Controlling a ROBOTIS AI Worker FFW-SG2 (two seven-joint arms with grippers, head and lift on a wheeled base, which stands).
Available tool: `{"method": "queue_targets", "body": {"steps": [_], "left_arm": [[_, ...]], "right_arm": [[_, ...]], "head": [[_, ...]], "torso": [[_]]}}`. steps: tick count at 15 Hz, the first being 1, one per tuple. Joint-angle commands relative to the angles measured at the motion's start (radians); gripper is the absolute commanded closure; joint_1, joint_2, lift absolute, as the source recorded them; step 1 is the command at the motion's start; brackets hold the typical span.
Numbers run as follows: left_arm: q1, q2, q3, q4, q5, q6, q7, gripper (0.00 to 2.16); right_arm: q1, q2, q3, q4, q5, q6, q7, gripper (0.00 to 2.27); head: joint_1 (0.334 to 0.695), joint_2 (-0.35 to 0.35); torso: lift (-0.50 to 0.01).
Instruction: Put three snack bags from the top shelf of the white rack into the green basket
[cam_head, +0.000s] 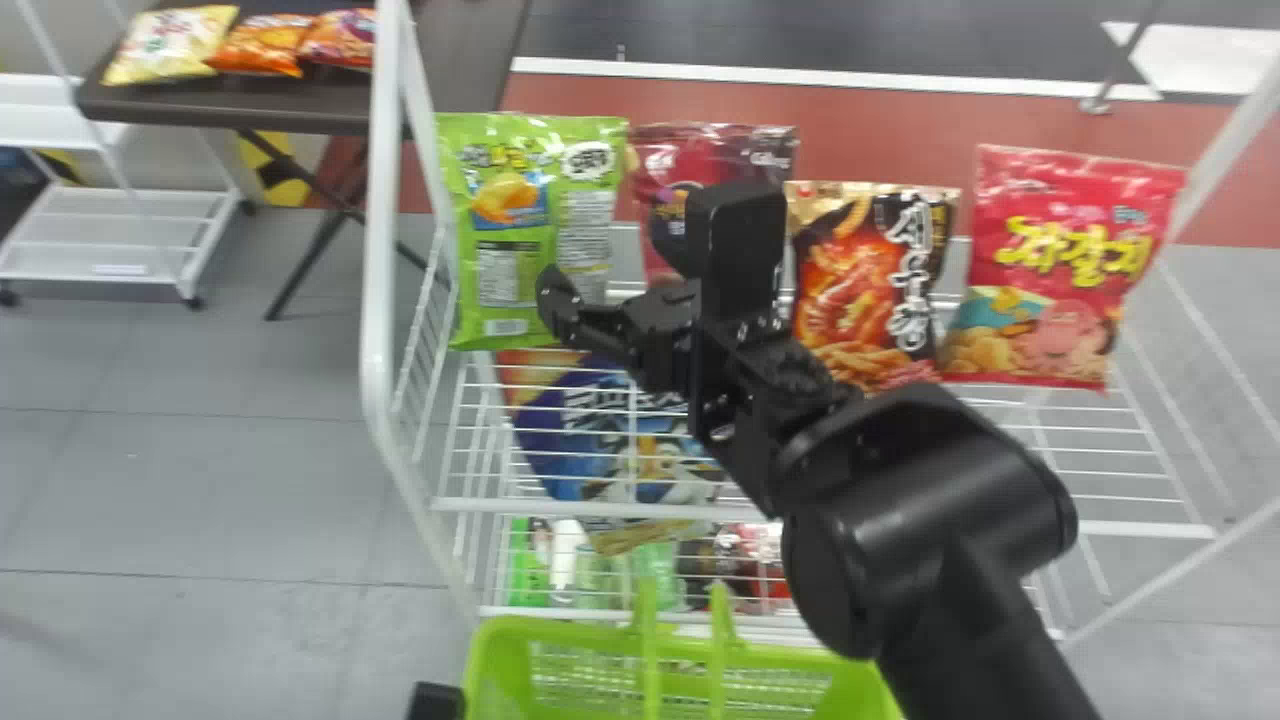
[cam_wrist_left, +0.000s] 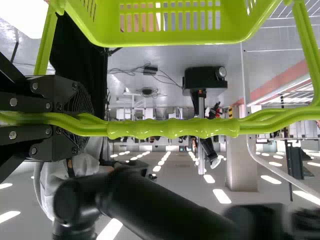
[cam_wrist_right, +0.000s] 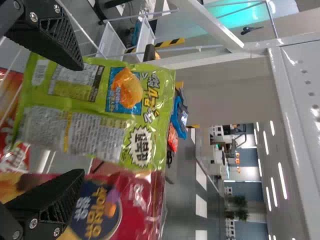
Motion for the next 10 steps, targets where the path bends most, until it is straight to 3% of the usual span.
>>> {"method": "queue_targets", "body": {"steps": [1, 5, 10], "left_arm": [[-0.016, 0.003, 0.0, 0.011, 0.003, 0.003, -0.005, 2.15], [-0.065, 0.031, -0.009, 0.039, 0.029, 0.006, -0.005, 2.15], [-0.068, 0.045, 0.0, 0.049, 0.046, 0.003, -0.012, 2.15]], "right_arm": [[-0.095, 0.008, 0.021, 0.132, -0.01, -0.008, 0.007, 0.08], [-0.155, 0.008, 0.019, 0.21, -0.003, -0.012, 0.012, 0.09], [-0.227, 0.008, 0.022, 0.333, 0.003, -0.058, 0.098, 0.2]], "head": [[0.695, 0.052], [0.695, 0.069], [0.695, 0.075]], "torso": [[0.0], [0.0], [0.0]]}}
